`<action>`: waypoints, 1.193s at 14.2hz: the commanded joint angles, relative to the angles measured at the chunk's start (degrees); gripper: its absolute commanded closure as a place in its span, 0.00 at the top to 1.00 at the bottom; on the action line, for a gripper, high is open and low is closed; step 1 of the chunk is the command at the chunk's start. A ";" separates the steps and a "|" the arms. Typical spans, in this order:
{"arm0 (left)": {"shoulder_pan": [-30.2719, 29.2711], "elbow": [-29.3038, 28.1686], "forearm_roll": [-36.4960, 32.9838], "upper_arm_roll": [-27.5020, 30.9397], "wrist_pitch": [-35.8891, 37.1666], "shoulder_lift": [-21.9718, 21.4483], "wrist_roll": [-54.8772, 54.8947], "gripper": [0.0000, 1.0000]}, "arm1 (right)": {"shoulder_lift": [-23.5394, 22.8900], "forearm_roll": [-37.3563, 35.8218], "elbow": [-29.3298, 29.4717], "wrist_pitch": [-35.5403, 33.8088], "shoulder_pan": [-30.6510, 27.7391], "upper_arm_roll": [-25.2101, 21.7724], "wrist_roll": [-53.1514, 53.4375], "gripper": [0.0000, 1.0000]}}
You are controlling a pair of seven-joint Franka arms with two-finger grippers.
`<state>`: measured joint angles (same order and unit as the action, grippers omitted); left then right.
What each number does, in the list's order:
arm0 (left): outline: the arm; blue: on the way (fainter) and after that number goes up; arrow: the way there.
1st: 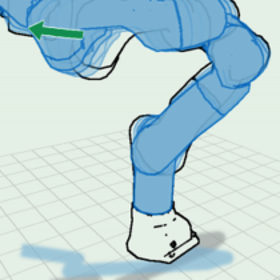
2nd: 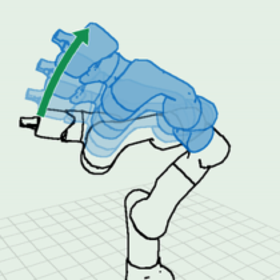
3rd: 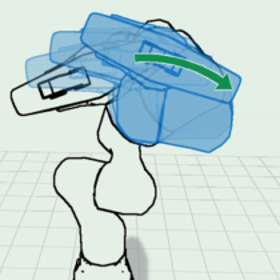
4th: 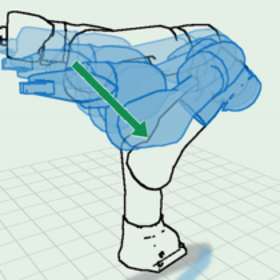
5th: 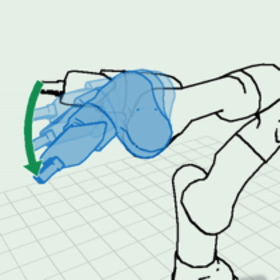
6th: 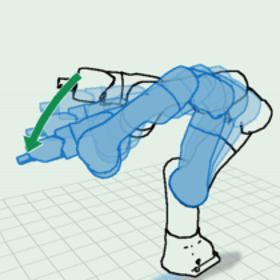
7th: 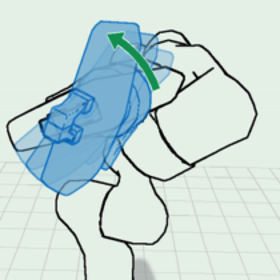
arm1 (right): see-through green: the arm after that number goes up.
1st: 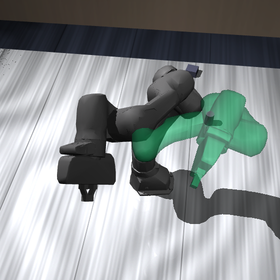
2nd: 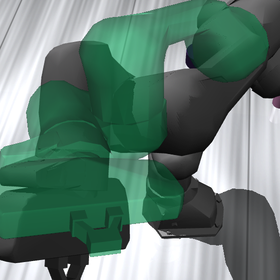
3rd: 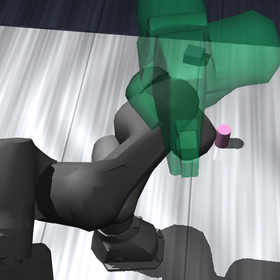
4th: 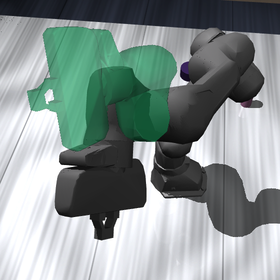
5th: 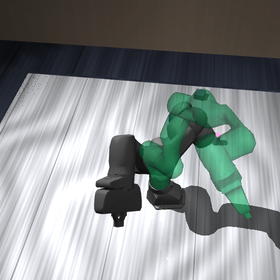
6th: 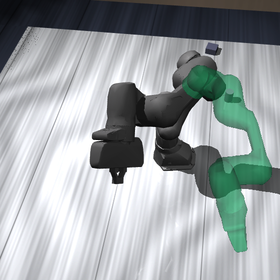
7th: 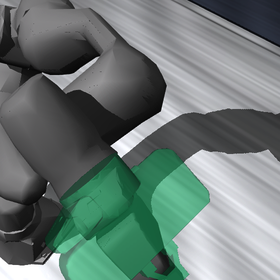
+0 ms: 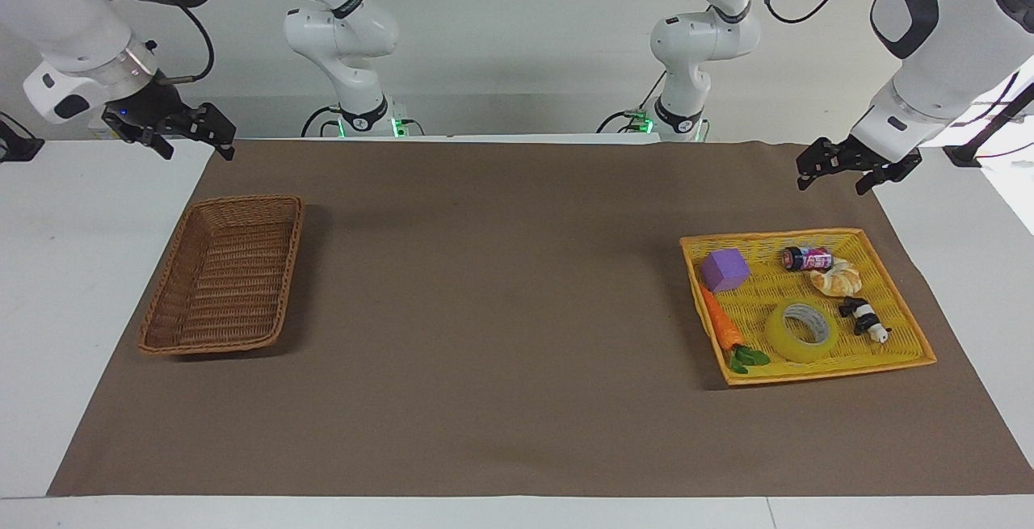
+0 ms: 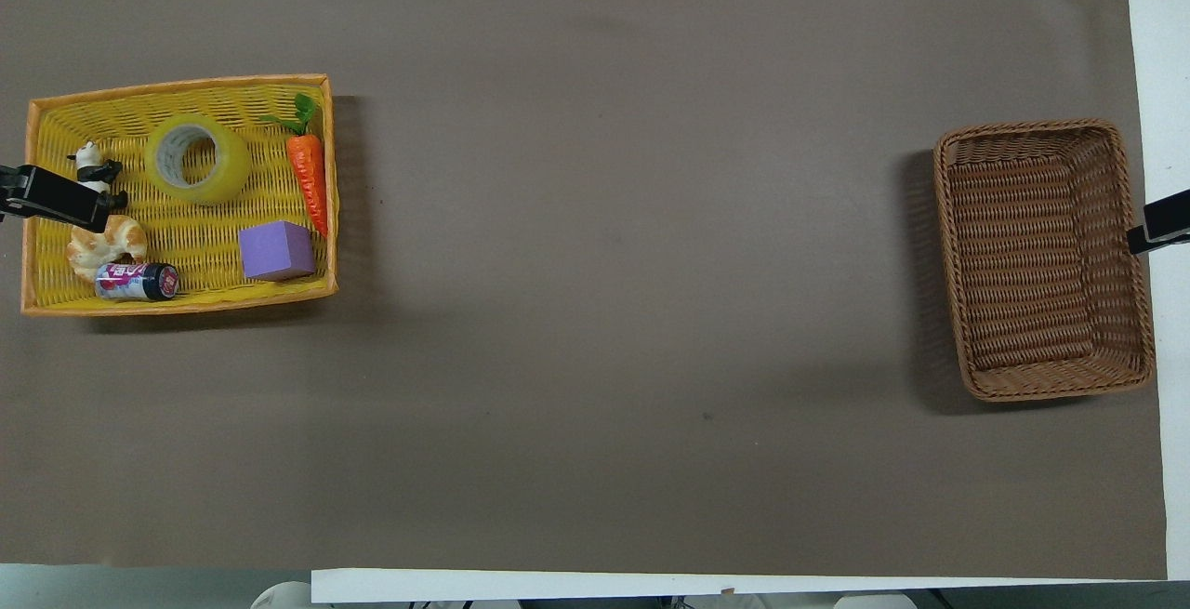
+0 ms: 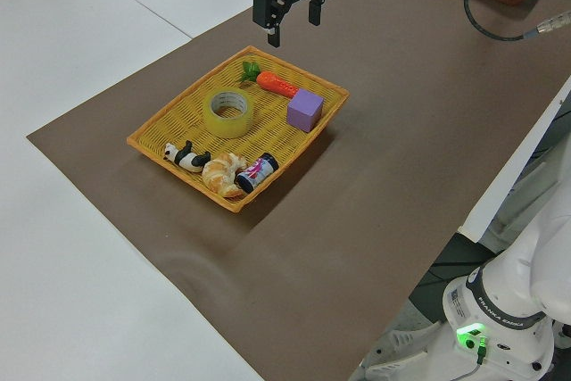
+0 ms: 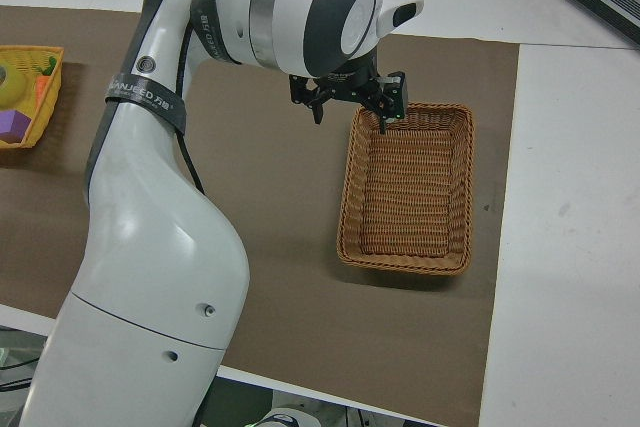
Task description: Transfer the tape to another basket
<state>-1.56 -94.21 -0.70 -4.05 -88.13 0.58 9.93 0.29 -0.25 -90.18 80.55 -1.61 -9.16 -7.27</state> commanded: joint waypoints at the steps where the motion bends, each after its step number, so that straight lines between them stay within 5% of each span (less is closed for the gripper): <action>1: 0.07 -0.70 -0.62 0.27 1.37 -1.27 -1.05 1.00 | 1.30 -0.28 -1.49 0.14 -0.14 0.20 -0.81 1.00; 5: 0.50 -1.67 -0.71 0.27 0.77 -1.63 -3.41 1.00 | 1.30 -0.28 -1.49 0.14 -0.14 0.20 -0.81 1.00; 9: -1.16 -12.64 -0.62 0.27 -15.11 -2.87 -5.10 0.99 | 1.30 -0.28 -1.49 0.14 -0.14 0.28 -0.81 1.00; 13: -2.73 -20.37 -0.62 0.44 -33.81 4.43 -5.19 0.99 | 1.30 -0.28 -1.49 0.14 -0.14 0.28 -0.81 1.00; 17: -7.05 -17.25 -0.62 0.35 -41.33 11.71 -4.84 0.99 | 1.30 -0.28 -1.49 0.14 -0.14 0.20 -0.81 1.00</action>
<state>-8.17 -113.82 -0.75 -3.38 -127.95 9.95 5.47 0.29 -0.25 -90.18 80.55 -1.61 -9.16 -7.27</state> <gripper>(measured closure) 0.013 0.000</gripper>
